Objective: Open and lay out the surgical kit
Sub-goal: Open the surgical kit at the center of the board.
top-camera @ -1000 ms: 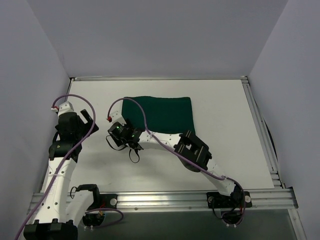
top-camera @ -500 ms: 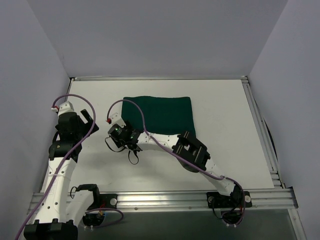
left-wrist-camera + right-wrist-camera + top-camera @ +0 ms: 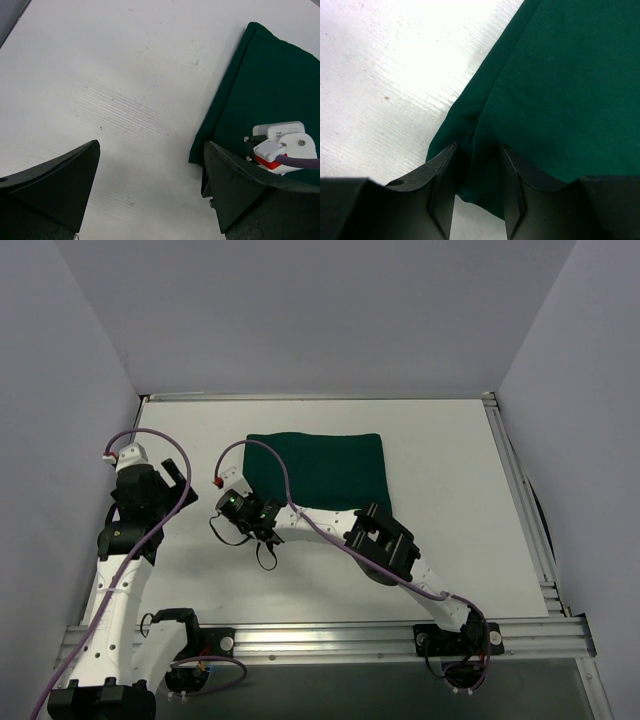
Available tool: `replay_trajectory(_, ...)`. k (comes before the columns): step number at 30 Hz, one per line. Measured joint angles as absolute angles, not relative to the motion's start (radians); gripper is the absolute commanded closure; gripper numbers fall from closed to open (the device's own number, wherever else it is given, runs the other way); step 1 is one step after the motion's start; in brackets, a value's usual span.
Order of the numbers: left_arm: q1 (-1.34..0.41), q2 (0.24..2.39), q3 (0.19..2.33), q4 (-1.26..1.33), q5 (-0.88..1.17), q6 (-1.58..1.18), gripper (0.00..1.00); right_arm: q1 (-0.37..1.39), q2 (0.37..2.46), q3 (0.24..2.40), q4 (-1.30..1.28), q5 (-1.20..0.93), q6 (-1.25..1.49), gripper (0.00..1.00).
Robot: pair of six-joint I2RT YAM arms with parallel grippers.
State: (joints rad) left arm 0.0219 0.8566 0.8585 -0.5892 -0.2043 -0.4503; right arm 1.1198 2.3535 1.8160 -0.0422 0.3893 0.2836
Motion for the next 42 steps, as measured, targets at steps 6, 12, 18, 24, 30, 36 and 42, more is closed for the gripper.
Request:
replay_trajectory(6,0.025,0.857,0.859,-0.589,-0.201,-0.45,0.05,1.114,2.354,1.816,-0.055,0.389,0.288,0.85)
replay_trajectory(12,0.028,0.857,0.859,-0.588,-0.2,-0.45,0.06,1.102,2.354,1.816,-0.069,0.389,0.289,1.0)
replay_trajectory(18,0.028,0.857,0.859,-0.588,-0.197,-0.45,0.06,1.1,2.347,1.816,-0.078,0.388,0.288,1.0)
replay_trajectory(24,0.028,0.857,0.858,-0.588,-0.196,-0.45,0.06,1.09,2.309,1.812,-0.104,0.395,0.283,1.0)
replay_trajectory(30,0.029,0.857,0.858,-0.588,-0.195,-0.45,0.06,1.056,2.198,1.759,-0.125,0.443,0.276,1.0)
replay_trajectory(36,0.032,0.851,0.858,-0.588,-0.193,-0.45,0.05,0.929,2.061,1.595,-0.114,0.528,0.279,1.0)
replay_trajectory(42,0.035,0.838,0.858,-0.588,-0.184,-0.45,0.05,0.713,1.99,1.428,-0.138,0.694,0.26,1.0)
